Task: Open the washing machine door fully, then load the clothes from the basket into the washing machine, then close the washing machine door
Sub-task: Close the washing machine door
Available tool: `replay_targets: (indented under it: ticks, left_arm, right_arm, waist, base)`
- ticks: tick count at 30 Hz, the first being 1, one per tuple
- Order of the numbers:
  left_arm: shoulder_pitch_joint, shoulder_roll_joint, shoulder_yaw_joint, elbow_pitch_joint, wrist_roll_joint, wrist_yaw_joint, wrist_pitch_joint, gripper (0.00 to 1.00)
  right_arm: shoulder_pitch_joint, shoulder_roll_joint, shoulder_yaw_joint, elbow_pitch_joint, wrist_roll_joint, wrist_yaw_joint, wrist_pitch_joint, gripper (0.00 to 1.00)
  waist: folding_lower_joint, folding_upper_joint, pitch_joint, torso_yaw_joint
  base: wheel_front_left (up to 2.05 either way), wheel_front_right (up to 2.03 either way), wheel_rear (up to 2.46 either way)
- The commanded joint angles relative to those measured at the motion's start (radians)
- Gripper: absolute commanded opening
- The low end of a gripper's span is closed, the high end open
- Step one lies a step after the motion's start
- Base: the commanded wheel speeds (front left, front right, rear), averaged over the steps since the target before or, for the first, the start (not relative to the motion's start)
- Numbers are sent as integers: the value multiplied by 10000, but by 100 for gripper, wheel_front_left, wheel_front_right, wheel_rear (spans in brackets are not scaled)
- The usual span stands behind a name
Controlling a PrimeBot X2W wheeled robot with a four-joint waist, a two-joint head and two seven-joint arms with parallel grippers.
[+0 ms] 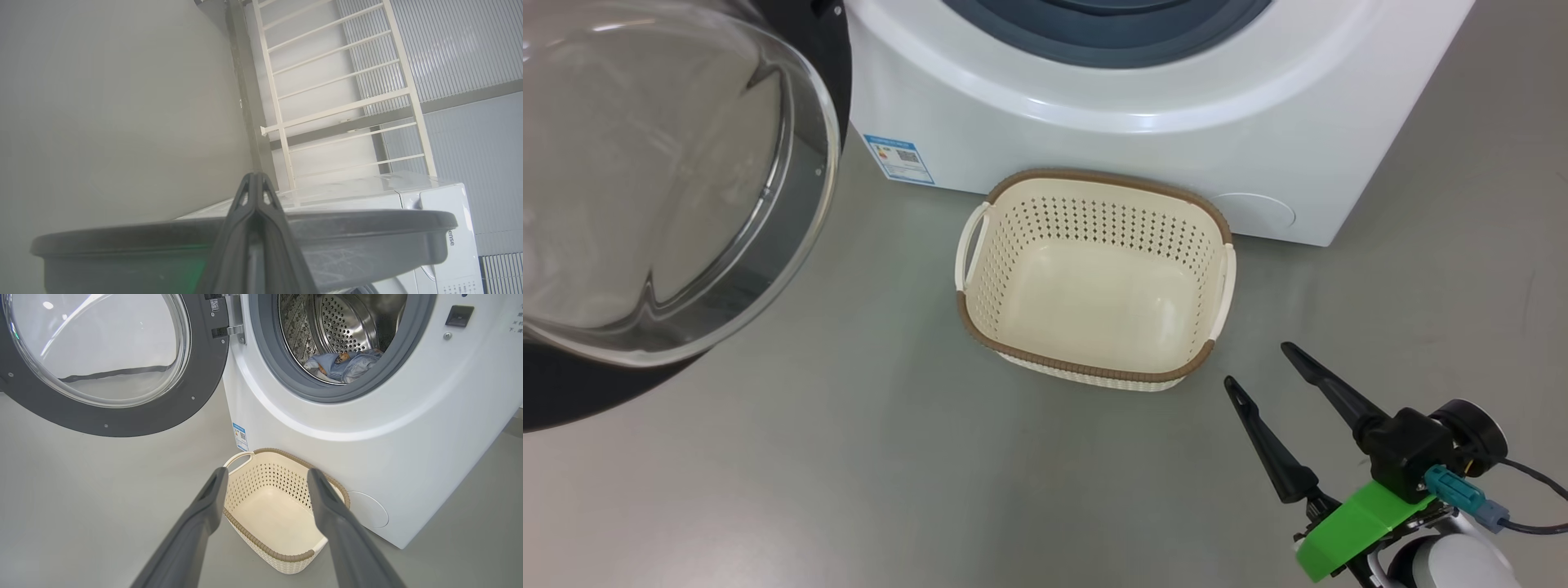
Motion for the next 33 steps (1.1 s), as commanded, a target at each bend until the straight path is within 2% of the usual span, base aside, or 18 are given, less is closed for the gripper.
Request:
replay_targets:
  ticks: [1,13,33]
  left_arm:
    - [214,716,42,-292,-149,-41,286,0]
    - [670,674,-63,-1046,-497,339,1654,0]
    - [1255,124,-72,-2862,-1315,970,3359,0]
  right_arm:
    - [-103,-1,271,-215,91,16,-33,100]
    - [-114,-10,446,-128,210,16,-42,100]
    - [-246,176,389,92,241,16,-233,100]
  waist:
    - [0,0,-8,17]
    - [0,0,-47,97]
    - [0,0,13,171]
  base:
    - [0,0,0]
    - [0,0,0]
    - [0,0,0]
